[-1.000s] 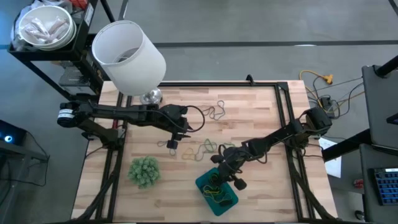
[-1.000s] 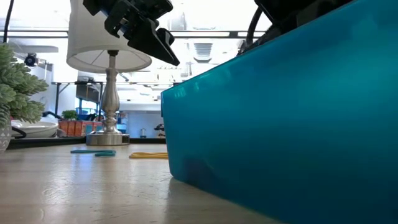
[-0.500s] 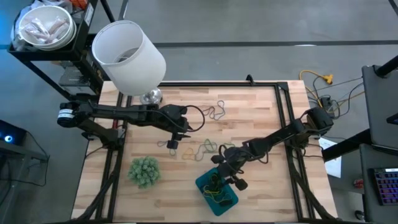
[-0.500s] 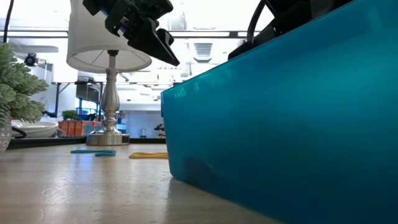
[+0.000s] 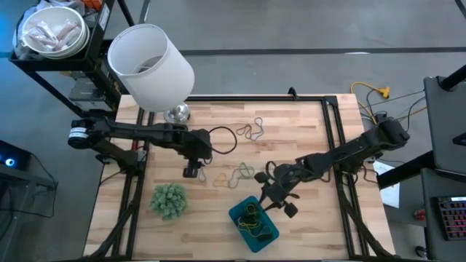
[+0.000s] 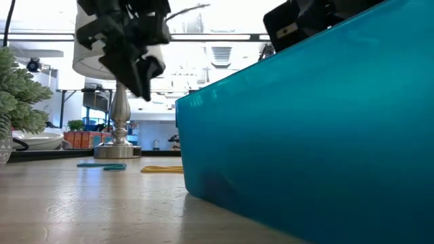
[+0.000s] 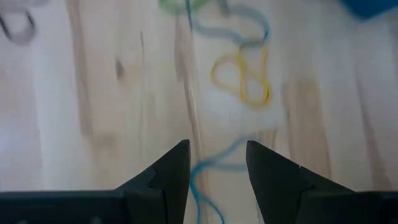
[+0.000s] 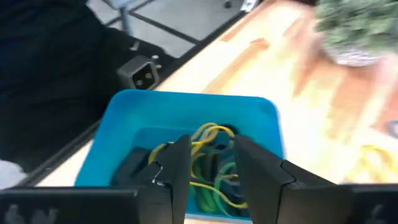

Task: Pick and place rubber bands into bin
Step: Put the blue rubber band into the blue bin

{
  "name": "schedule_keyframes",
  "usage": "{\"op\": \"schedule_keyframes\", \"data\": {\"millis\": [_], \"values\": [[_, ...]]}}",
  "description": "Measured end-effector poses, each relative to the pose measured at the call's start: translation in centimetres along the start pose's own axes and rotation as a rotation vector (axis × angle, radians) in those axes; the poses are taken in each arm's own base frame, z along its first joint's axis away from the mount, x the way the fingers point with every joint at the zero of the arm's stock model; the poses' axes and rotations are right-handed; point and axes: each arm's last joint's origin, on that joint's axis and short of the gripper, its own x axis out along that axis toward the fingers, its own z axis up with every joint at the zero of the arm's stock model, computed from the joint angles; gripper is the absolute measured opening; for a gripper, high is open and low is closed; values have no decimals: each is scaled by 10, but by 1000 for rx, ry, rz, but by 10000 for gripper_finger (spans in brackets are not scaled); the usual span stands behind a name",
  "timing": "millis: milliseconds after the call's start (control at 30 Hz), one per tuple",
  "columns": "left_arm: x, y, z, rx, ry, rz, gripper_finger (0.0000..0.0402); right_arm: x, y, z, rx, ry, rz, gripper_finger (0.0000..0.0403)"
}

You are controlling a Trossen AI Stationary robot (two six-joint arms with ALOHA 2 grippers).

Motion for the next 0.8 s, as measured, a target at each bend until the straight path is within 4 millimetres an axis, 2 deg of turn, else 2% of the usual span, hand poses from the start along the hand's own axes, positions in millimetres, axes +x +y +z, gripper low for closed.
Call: {"op": "schedule_keyframes", "data": {"millis": [133, 333, 600, 800], "values": [[16, 1, -3, -30, 90, -13, 141, -16, 3, 8, -44, -23, -67, 110], [51, 4, -7, -15, 239, -39, 141, -34, 8, 15, -77, -61, -83, 109], [98, 7, -18, 32, 432, -60, 141, -44, 12, 10, -68, -48, -105, 101], [105, 7, -19, 47, 466, -25, 141, -43, 12, 8, -63, -30, -102, 102]]}}
